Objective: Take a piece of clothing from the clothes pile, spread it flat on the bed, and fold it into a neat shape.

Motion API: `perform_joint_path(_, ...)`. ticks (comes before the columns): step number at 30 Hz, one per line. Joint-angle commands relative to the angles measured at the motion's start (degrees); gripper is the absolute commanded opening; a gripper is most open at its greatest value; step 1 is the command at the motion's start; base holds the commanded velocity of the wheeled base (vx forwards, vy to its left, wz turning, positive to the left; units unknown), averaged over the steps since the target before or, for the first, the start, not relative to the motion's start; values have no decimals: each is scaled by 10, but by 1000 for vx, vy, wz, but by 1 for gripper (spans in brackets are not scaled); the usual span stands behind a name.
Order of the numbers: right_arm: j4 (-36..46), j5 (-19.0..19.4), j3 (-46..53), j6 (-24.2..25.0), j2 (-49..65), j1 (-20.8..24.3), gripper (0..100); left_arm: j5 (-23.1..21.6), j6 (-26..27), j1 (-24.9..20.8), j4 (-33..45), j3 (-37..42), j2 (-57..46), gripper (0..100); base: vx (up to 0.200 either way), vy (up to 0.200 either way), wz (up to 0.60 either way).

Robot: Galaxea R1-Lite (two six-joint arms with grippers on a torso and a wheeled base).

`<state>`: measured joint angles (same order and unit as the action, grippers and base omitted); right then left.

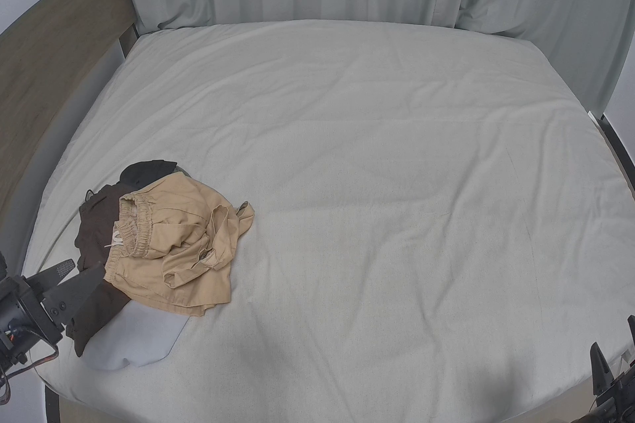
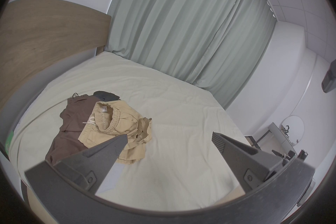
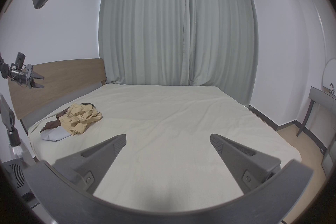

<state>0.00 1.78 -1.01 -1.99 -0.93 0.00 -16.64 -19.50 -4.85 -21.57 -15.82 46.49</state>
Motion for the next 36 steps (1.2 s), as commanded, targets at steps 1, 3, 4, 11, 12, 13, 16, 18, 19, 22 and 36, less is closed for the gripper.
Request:
perform_joint_path(1,0,1,10,0,2,0,100,-50,3,57,-20,-2,62,100,0,0,0)
perform_joint_path(3,0,1,10,0,2,0,100,-82,5,78,-30,-2,76,100,0,0,0)
perform_joint_path(4,0,0,10,0,2,0,100,-93,7,86,-33,-2,82,100,0,0,0)
perform_joint_path(11,0,1,10,0,2,0,100,-136,31,141,-54,-18,133,100,0,0,0)
perform_joint_path(12,0,1,10,0,2,0,100,-147,34,149,-59,-23,143,100,0,0,0)
perform_joint_path(13,0,1,10,0,2,0,100,-153,35,150,-61,-25,148,100,0,0,0)
perform_joint_path(16,0,0,10,0,2,0,100,-172,36,157,-73,-34,171,100,0,0,0)
perform_joint_path(18,0,0,10,0,2,0,100,-180,37,157,-74,-37,186,100,0,0,0)
perform_joint_path(19,0,0,10,0,2,0,100,-183,37,157,-75,-39,192,100,0,0,0)
perform_joint_path(22,0,0,10,0,2,0,100,-188,37,159,-83,-52,228,100,0,0,0)
perform_joint_path(36,0,0,10,0,2,0,100,-204,38,184,-182,-80,368,100,0,0,0)
